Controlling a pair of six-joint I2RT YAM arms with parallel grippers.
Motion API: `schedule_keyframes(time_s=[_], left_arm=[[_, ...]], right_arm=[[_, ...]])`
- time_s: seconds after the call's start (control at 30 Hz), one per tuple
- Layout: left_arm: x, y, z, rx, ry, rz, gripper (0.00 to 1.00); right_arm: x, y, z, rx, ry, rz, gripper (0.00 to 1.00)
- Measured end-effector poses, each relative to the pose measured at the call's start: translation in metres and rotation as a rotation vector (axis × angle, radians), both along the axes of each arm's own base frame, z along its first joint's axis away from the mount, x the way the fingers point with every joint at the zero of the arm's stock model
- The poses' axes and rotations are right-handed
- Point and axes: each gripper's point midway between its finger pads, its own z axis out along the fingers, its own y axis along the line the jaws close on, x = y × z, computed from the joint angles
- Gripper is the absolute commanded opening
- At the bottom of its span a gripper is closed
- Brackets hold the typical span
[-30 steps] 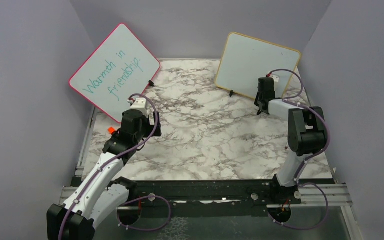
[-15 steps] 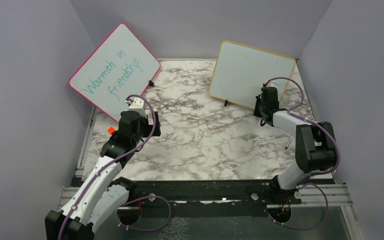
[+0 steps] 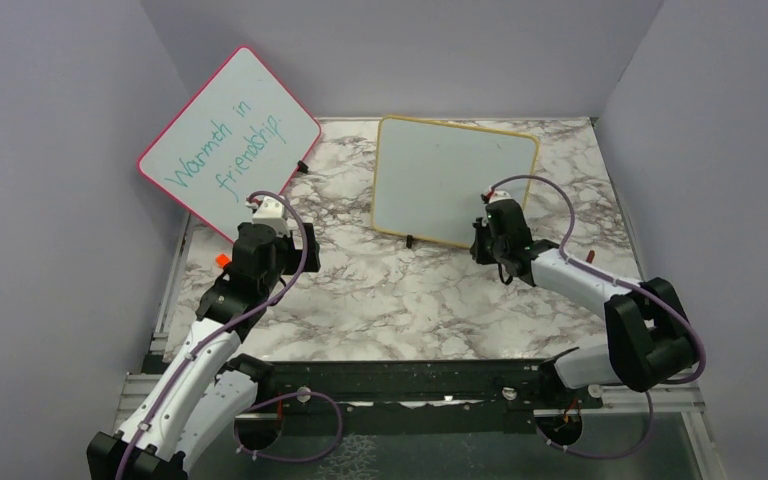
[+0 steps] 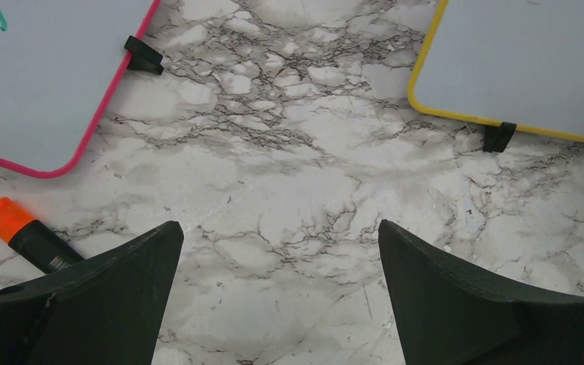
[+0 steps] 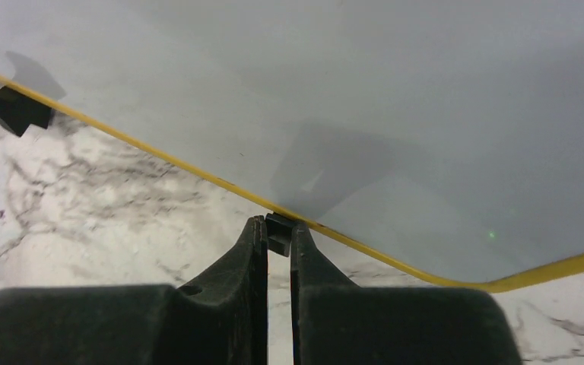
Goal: Write a sentence on the whiteboard
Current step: Move the whiteboard to the center of the board.
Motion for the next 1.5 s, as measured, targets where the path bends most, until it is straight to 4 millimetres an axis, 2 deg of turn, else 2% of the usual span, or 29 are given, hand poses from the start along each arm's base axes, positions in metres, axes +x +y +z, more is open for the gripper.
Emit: schedule_keyframes(time_s=[0.23,0.4,0.5,0.7,0.8,0.93,1.17,1.33,1.5], left_arm=[[0.0,0.0,0.002,-0.003,-0.008,0.001,0.99],[-0.001,0.001,0.005,-0.005,-0.019,0.003,0.99],[-0.001,0.002,0.006,-0.005,-0.021,0.007,0.99],[-0.001,0.002,0.006,-0.004,-0.021,0.008,0.99],[-0.001,0.002,0.006,-0.004,-0.021,0.008,0.99],[-0.001,0.002,0.006,-0.004,-0.022,0.009,0.99],[-0.001,0.003,0.006,-0.002,-0.022,0.012,0.99],[-0.001,0.003,0.006,-0.001,-0.023,0.016,0.99],[0.0,0.004,0.006,0.0,-0.023,0.019,0.99]], right_arm=[[-0.038,0.041,-0.013,0.026,0.046,0.123,0.01],[-0.054,0.058,-0.014,0.046,0.046,0.172,0.0],[-0.061,0.057,-0.013,0.054,0.053,0.163,0.03],[-0.062,0.039,-0.011,0.021,0.056,0.049,0.24],[-0.061,0.027,-0.013,-0.018,0.054,-0.012,0.29],[-0.051,0.015,-0.008,-0.071,0.03,-0.089,0.29],[-0.036,0.006,-0.002,-0.124,0.0,-0.166,0.31],[-0.036,0.013,0.012,-0.097,-0.035,-0.133,0.39],[-0.049,0.05,0.034,-0.009,-0.087,-0.045,0.46]])
